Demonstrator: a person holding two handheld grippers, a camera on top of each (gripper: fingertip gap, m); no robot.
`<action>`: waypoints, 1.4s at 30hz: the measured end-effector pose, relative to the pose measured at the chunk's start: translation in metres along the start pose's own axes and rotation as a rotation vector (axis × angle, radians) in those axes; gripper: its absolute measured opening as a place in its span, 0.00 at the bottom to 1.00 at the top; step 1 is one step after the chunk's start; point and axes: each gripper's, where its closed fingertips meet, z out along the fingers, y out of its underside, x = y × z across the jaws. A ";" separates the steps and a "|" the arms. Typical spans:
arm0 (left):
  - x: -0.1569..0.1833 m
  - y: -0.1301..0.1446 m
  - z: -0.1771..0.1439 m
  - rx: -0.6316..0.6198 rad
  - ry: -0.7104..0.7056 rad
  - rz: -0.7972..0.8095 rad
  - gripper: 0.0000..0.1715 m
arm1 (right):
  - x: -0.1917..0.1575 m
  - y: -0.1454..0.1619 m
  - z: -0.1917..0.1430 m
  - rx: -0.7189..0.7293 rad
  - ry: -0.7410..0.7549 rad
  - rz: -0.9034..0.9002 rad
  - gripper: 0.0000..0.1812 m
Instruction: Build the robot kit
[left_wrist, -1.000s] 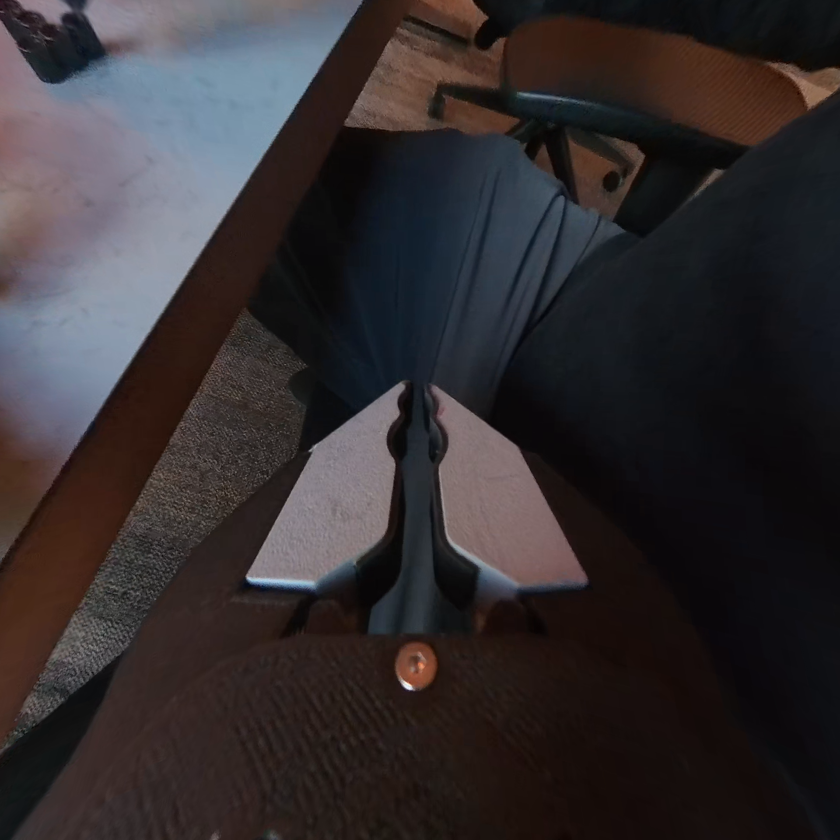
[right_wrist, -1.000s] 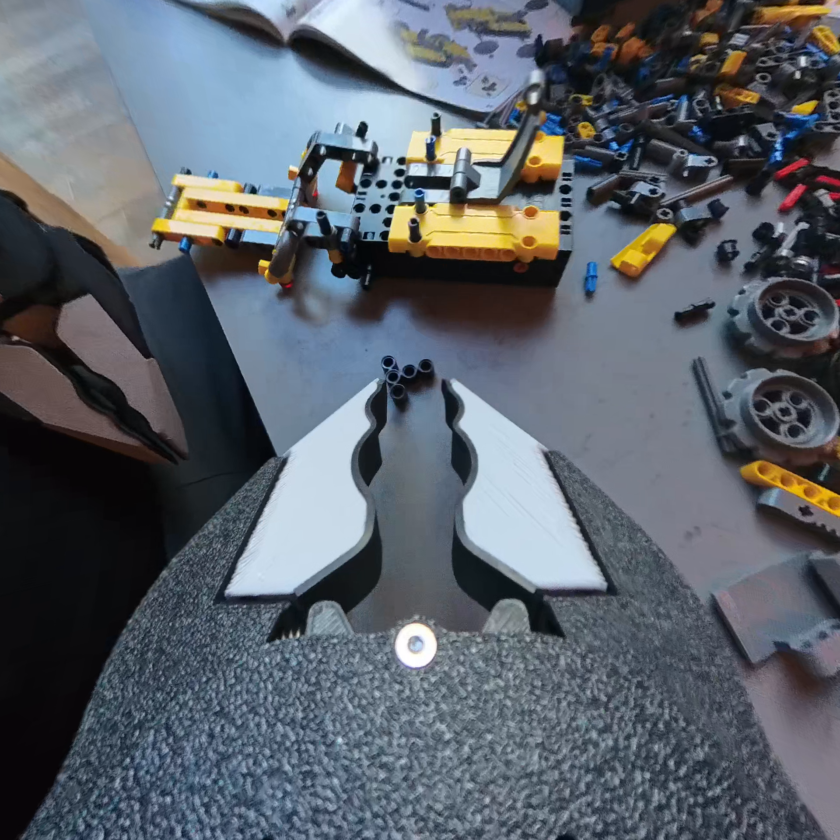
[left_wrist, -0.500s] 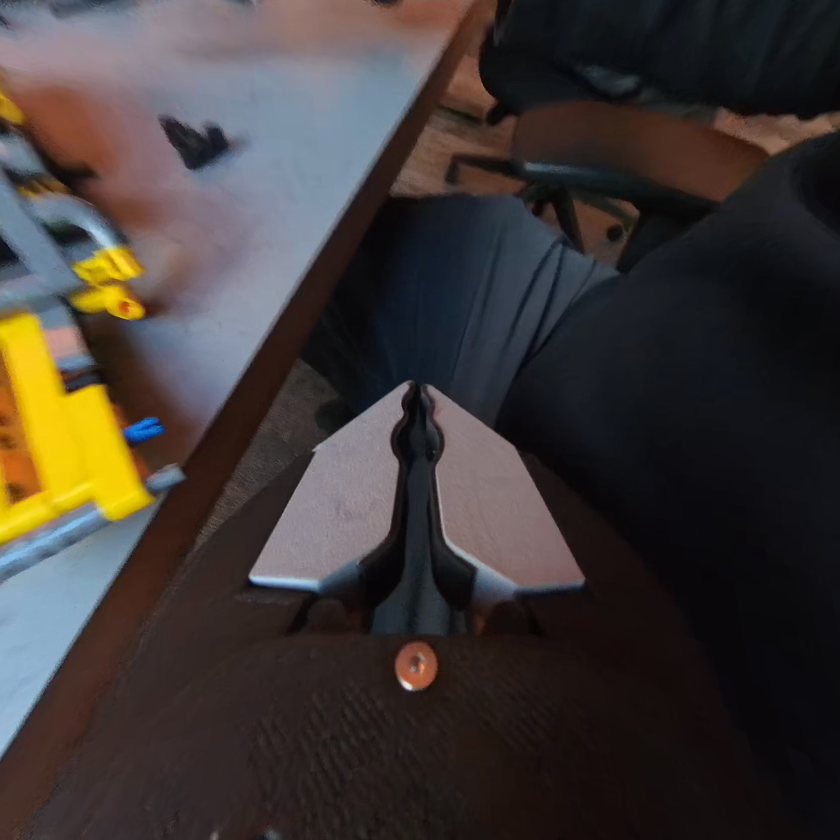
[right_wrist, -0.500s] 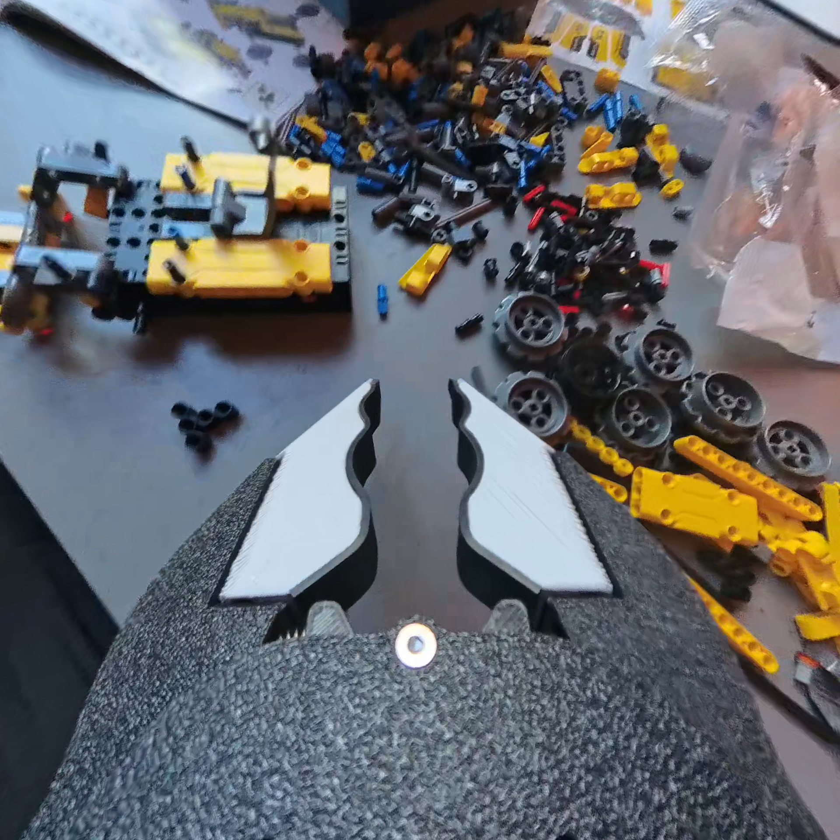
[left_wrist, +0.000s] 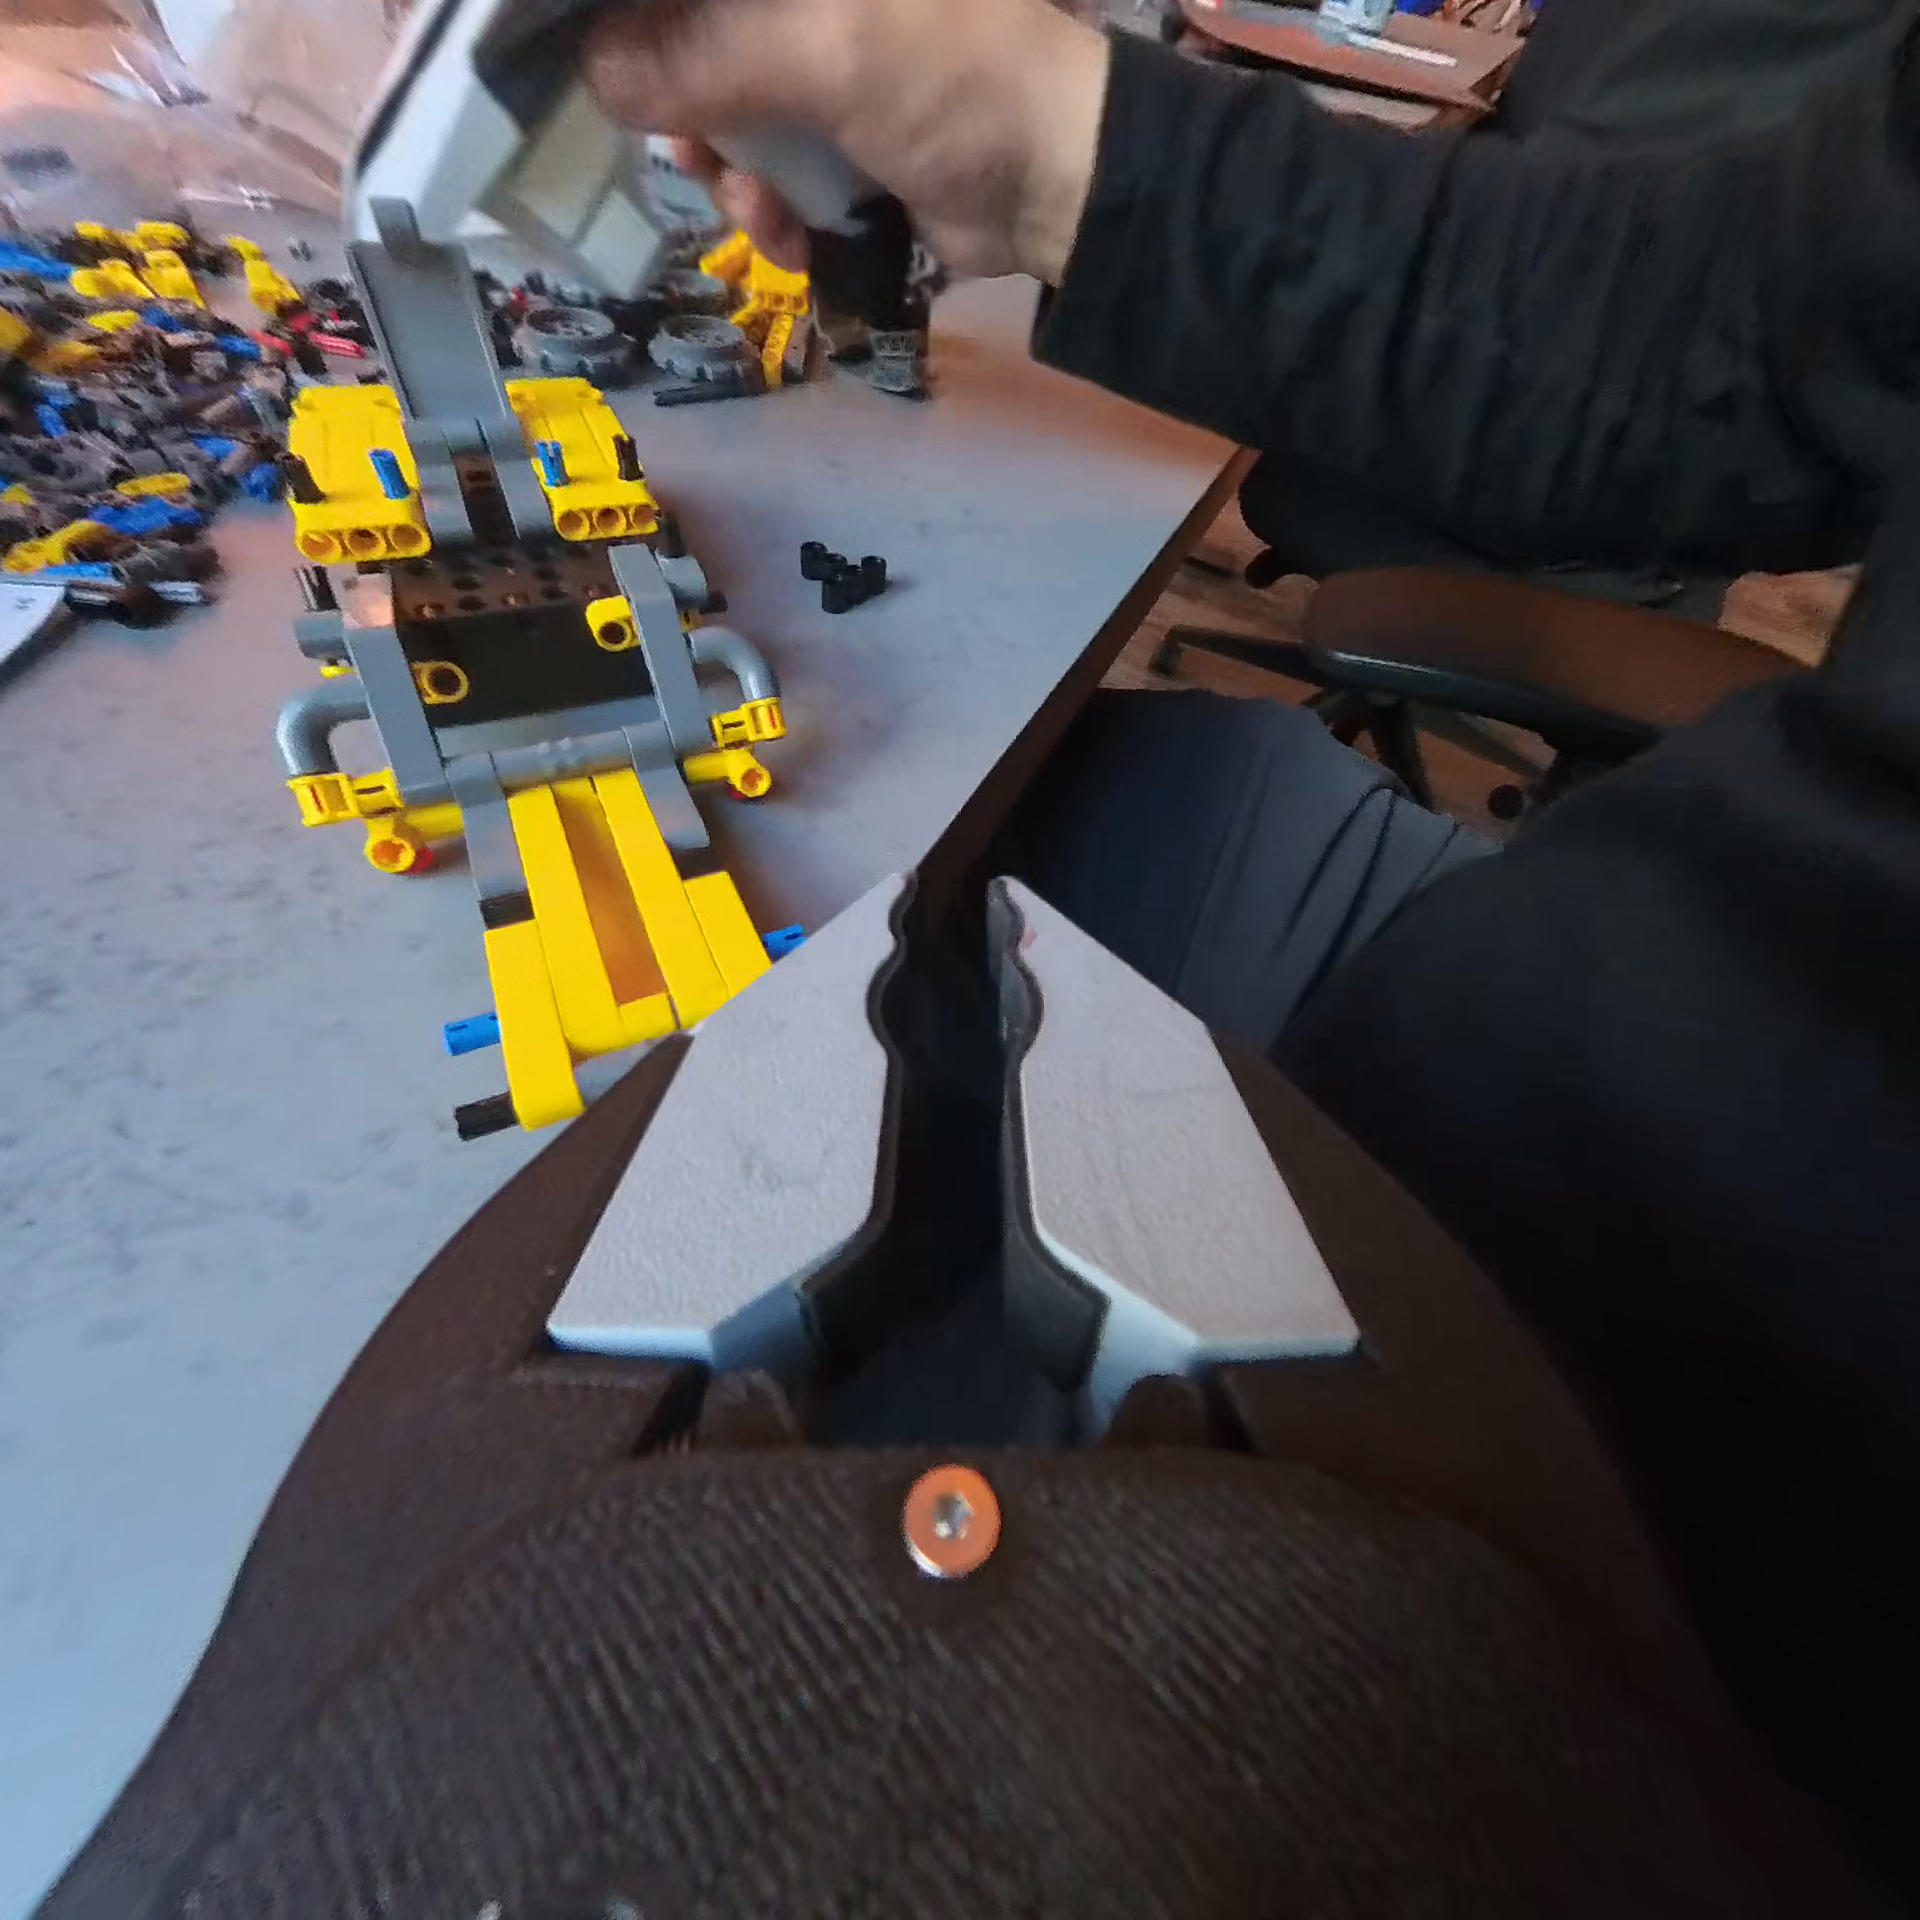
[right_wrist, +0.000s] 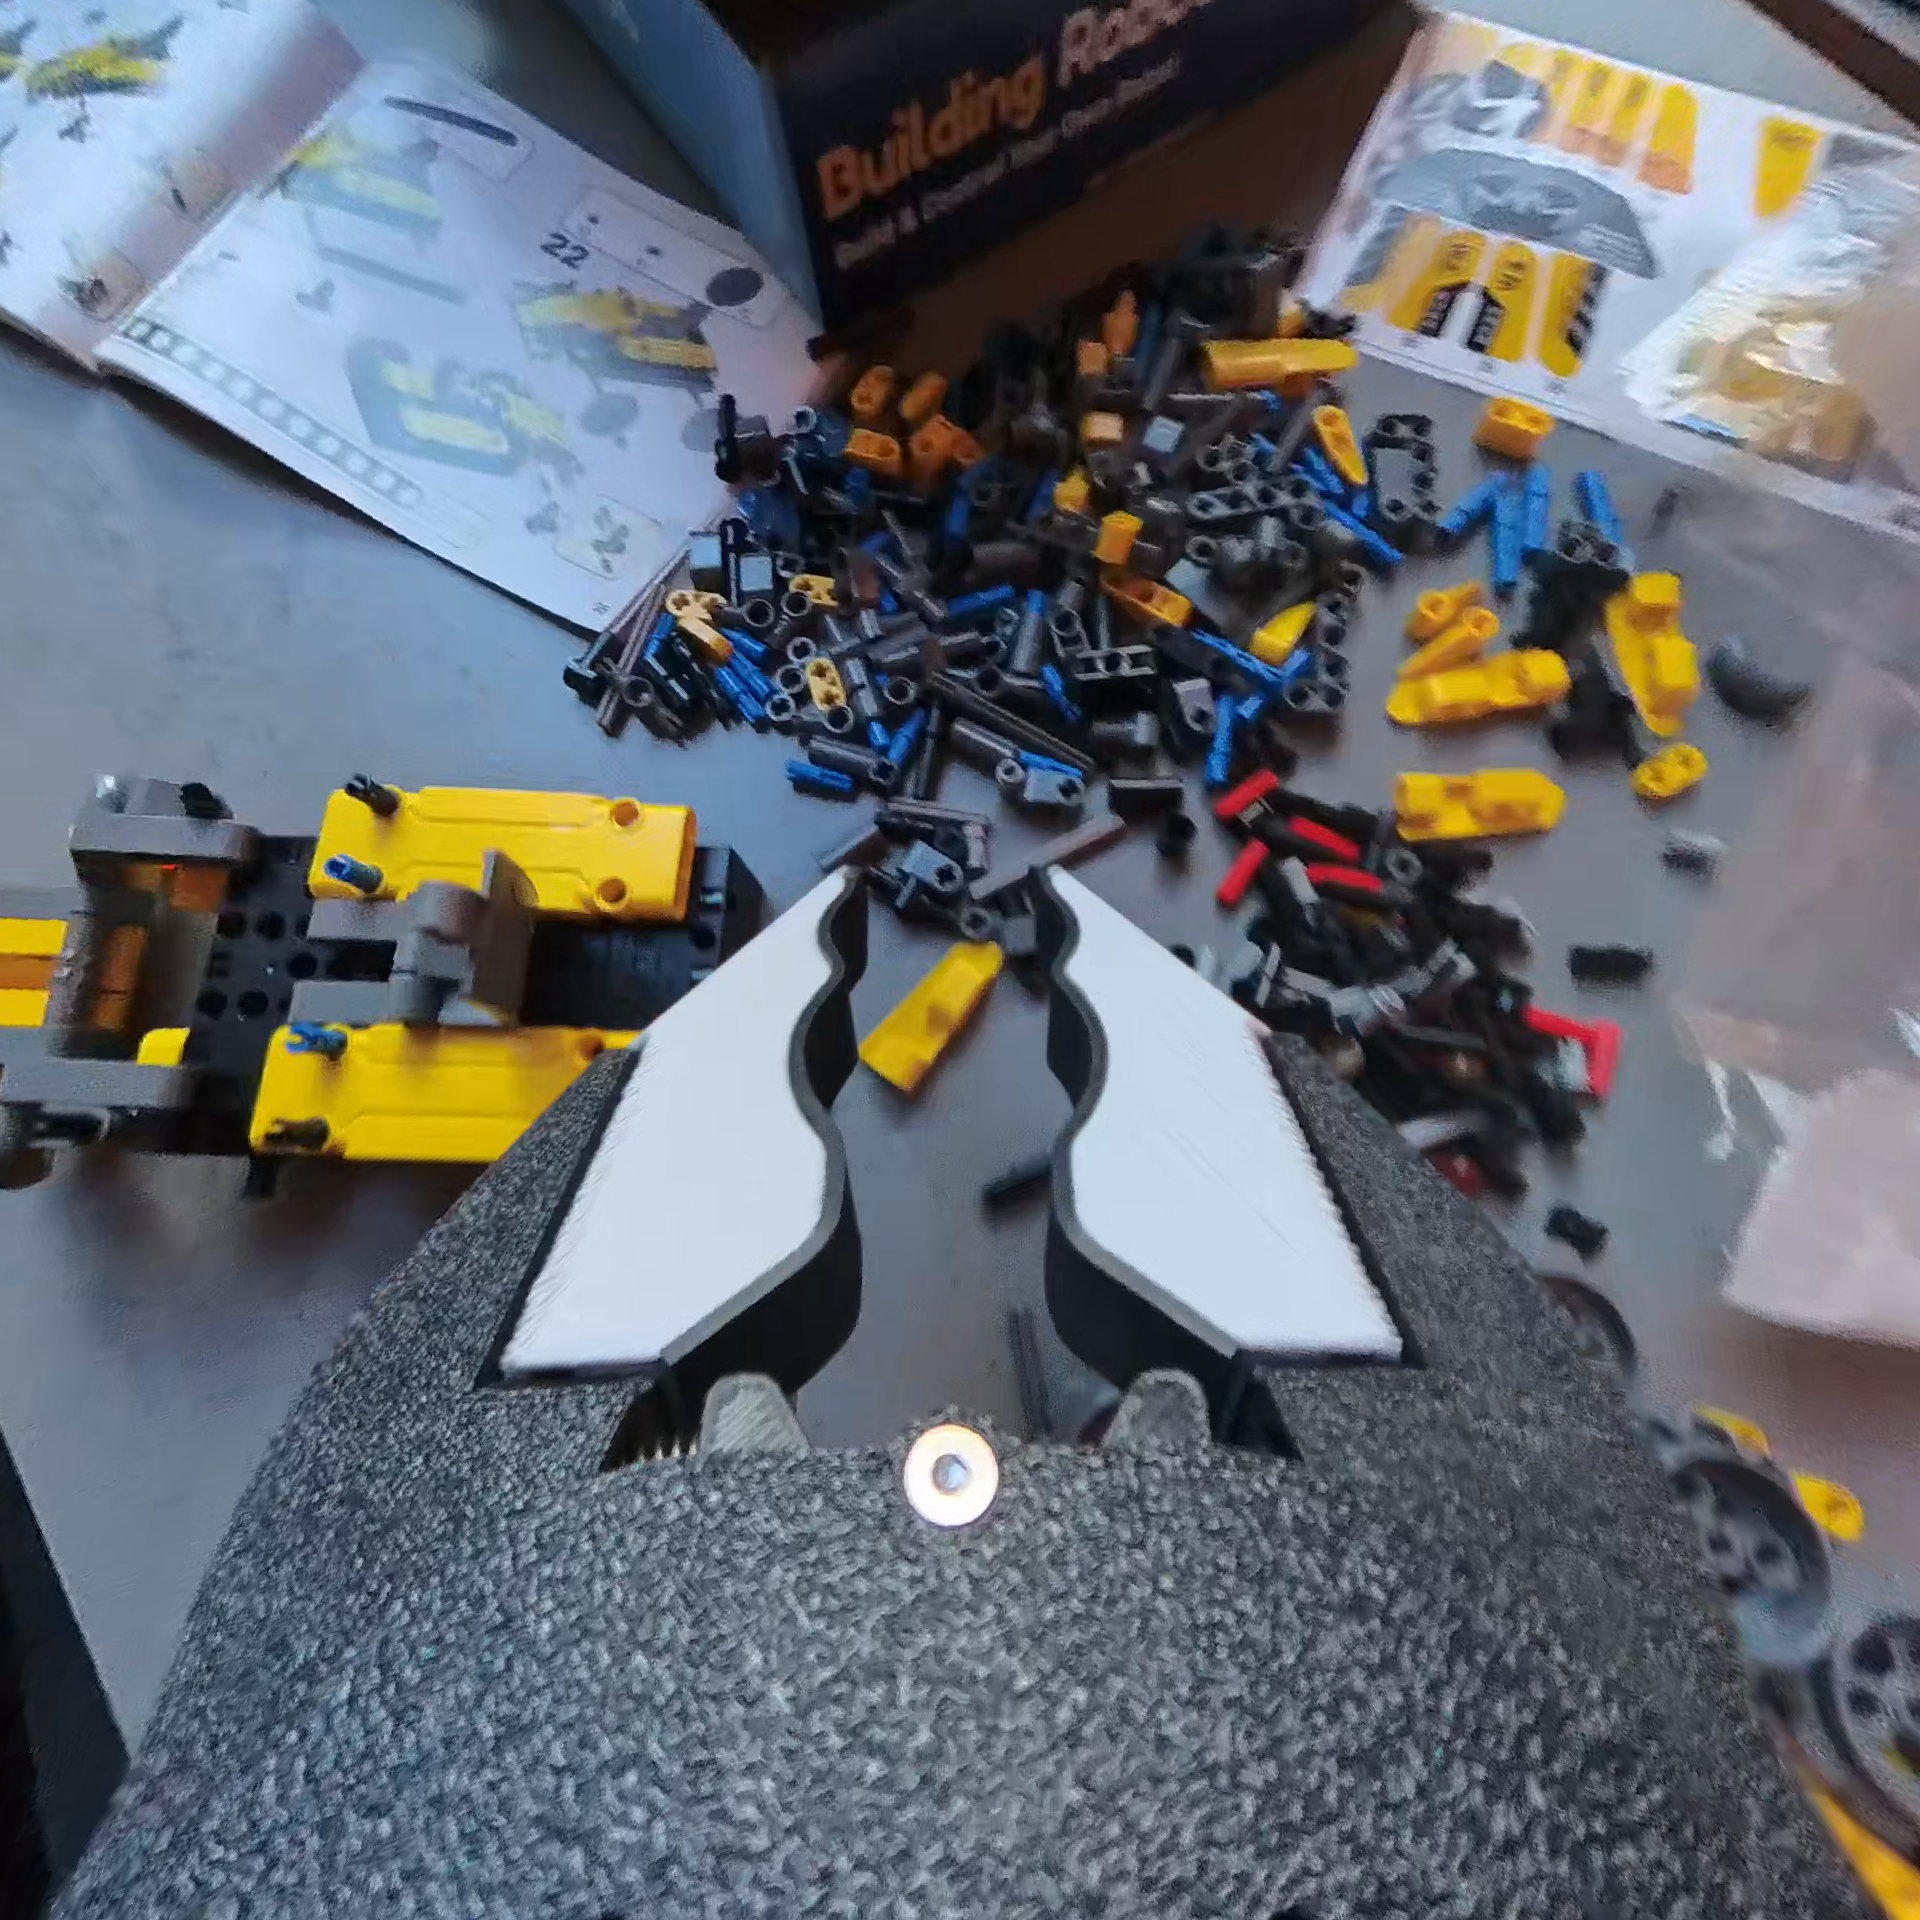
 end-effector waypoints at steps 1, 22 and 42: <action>0.000 0.000 0.001 0.002 0.001 0.001 0.04 | -0.005 -0.001 0.008 -0.022 -0.021 -0.019 0.16; 0.015 0.000 -0.003 -0.003 0.058 0.031 0.03 | -0.006 -0.004 0.049 -0.213 -0.035 -0.065 0.11; 0.006 0.000 -0.008 0.004 0.053 -0.055 0.04 | 0.001 -0.022 0.043 -0.182 -0.020 -0.094 0.09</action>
